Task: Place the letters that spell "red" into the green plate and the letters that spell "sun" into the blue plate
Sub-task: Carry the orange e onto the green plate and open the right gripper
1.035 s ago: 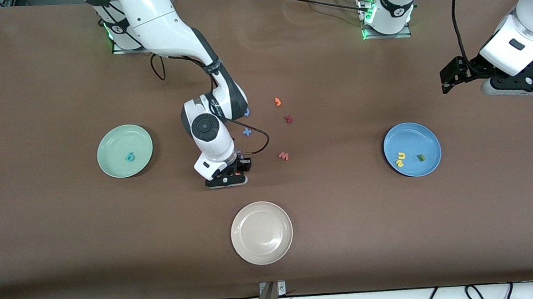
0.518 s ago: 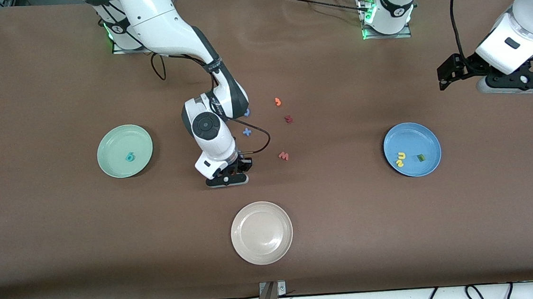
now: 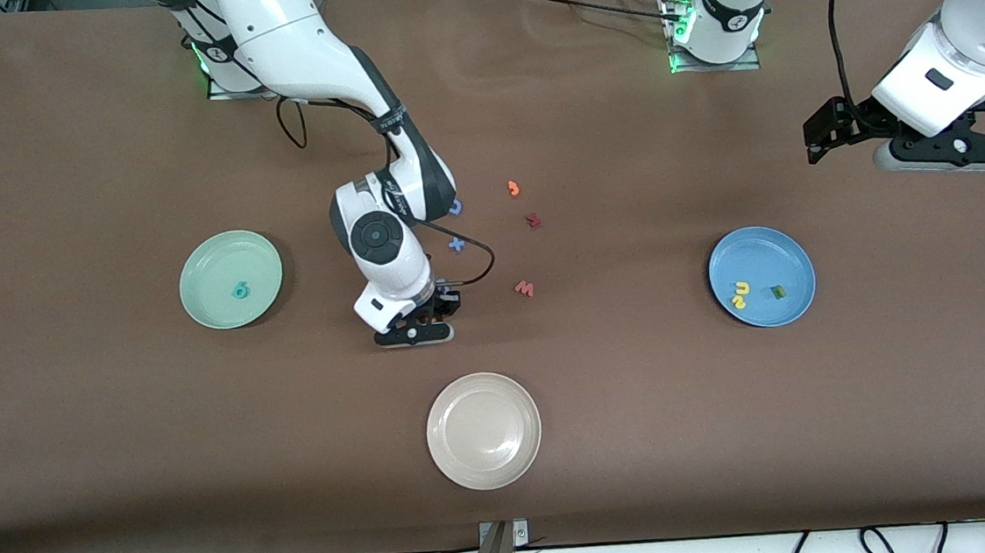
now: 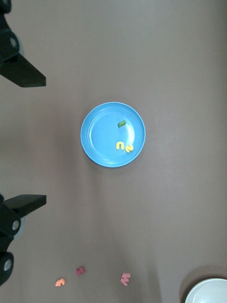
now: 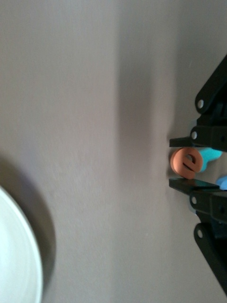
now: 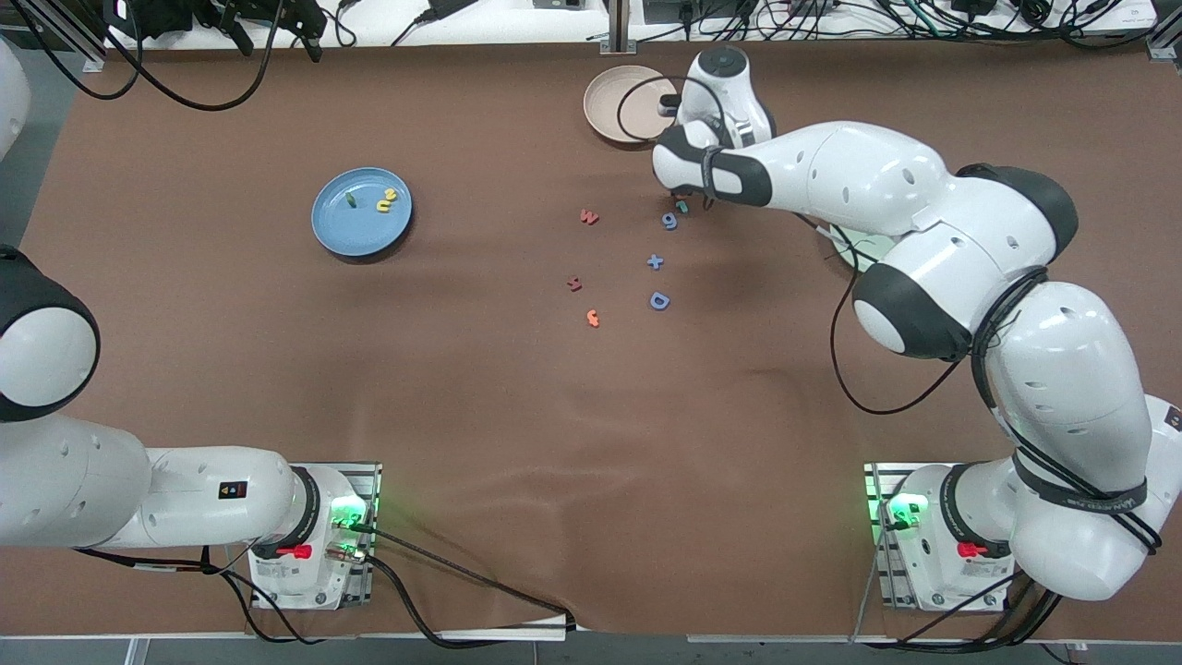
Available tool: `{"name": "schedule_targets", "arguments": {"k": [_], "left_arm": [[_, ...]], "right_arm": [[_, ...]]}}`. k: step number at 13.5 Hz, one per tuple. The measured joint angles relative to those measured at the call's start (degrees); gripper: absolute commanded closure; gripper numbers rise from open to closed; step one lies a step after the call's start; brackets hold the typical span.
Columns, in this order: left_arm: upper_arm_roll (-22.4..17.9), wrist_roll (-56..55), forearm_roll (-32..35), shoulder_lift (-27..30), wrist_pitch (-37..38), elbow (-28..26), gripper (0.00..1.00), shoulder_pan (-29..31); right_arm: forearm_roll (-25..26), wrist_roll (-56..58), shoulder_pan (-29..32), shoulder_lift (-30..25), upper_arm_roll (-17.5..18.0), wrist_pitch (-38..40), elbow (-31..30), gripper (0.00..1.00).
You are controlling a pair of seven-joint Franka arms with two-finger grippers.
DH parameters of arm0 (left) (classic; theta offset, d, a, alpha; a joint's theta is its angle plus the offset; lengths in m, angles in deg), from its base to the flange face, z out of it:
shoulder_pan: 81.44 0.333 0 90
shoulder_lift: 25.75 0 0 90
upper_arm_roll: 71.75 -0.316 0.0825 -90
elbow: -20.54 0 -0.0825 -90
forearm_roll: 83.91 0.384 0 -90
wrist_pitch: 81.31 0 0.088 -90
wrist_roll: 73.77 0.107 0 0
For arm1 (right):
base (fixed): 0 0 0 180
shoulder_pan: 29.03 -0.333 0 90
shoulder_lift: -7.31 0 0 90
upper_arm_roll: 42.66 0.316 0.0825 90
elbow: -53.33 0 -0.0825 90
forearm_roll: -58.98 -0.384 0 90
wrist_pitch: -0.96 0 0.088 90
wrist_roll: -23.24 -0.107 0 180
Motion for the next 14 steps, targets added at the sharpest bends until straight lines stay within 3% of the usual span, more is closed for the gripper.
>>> {"name": "schedule_targets", "arguments": {"k": [4,6,10,14], "left_arm": [[0.0,0.0,0.0,0.0,0.02,0.01,0.0,0.01],[0.0,0.0,0.0,0.0,0.02,0.02,0.0,0.01],[0.05,0.0,0.0,0.0,0.03,0.04,0.0,0.0],[0.01,0.0,0.0,0.0,0.04,0.05,0.0,0.03]], "right_arm": [[0.0,4.55,1.42,-5.74,-6.12,16.04,3.38,0.95],[0.0,8.47,3.14,-8.1,-8.18,20.42,4.11,0.95],[0.01,18.18,4.23,-9.27,-16.79,30.95,3.94,0.96],[0.0,27.66,4.98,-9.72,-23.54,32.03,-2.49,0.96]]}}
